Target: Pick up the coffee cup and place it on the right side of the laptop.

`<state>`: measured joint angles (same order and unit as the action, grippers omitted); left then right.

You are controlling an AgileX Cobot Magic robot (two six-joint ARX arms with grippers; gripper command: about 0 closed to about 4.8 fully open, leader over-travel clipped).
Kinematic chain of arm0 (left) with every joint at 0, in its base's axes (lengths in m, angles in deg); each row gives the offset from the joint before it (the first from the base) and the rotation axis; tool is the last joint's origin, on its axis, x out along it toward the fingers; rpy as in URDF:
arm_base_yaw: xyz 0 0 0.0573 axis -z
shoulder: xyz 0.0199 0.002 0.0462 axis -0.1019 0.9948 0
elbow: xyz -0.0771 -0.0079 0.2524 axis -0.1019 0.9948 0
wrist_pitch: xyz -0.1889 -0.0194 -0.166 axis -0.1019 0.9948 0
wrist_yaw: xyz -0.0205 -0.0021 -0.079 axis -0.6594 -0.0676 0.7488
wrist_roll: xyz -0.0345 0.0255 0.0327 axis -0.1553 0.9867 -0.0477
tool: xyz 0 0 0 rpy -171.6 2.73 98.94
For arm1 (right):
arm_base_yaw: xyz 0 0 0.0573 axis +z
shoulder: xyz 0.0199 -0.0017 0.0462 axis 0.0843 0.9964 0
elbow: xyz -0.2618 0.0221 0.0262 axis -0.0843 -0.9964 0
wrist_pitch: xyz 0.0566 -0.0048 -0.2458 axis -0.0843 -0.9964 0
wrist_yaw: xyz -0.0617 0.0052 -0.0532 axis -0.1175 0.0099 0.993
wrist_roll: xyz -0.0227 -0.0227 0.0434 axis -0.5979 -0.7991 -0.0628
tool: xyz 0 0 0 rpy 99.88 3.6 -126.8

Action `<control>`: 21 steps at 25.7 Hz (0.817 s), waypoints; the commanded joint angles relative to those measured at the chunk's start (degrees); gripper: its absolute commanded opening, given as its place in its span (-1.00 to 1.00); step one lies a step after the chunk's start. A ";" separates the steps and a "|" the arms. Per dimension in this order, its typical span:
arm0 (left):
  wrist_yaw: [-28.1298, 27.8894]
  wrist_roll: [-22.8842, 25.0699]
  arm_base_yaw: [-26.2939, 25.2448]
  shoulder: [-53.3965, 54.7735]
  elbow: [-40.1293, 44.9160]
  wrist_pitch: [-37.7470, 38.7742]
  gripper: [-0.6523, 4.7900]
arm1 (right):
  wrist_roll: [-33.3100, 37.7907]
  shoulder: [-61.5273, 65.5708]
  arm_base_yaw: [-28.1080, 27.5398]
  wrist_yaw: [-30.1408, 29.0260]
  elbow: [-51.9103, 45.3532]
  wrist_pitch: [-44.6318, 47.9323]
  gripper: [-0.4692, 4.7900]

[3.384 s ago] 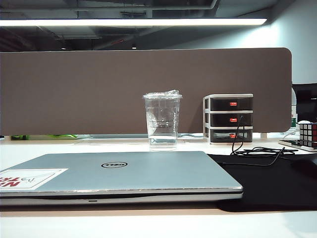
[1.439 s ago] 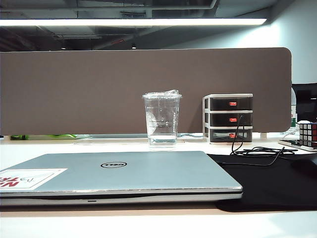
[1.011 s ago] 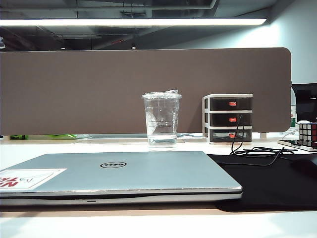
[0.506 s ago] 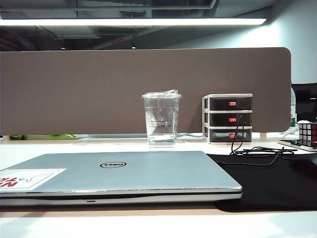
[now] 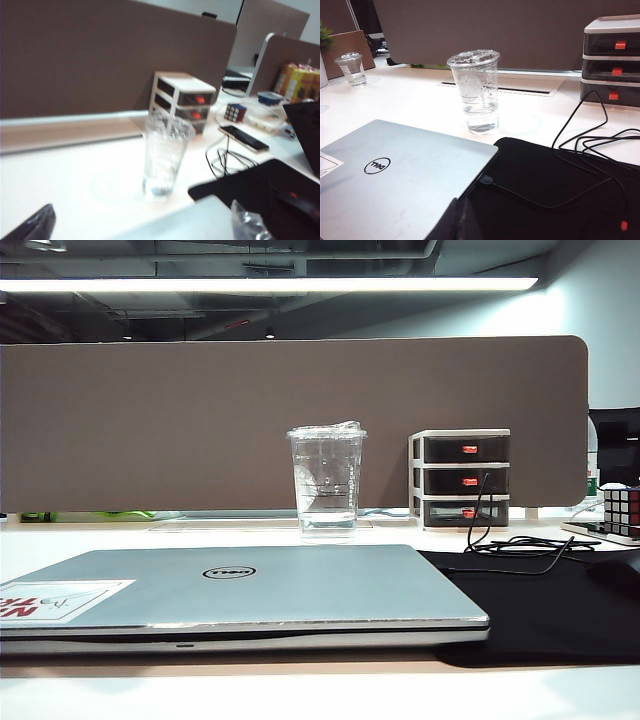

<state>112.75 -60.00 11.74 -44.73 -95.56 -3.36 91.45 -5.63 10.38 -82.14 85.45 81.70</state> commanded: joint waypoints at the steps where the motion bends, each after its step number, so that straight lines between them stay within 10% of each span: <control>1: 0.39 0.28 -0.07 6.16 -1.44 -10.38 1.00 | 0.20 -0.11 0.02 -0.24 -0.28 1.01 -0.82; 13: 3.76 10.67 -0.04 34.38 -7.45 -21.42 1.00 | 0.20 -0.11 0.04 -0.09 -0.28 0.98 -0.82; 21: 0.68 9.22 1.49 44.11 -7.54 -32.72 1.00 | 0.22 -0.11 0.00 -0.02 -0.28 0.98 -0.83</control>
<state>115.63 -51.19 12.46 -1.65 -102.69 -32.71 91.45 -5.63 10.38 -82.10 85.45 81.70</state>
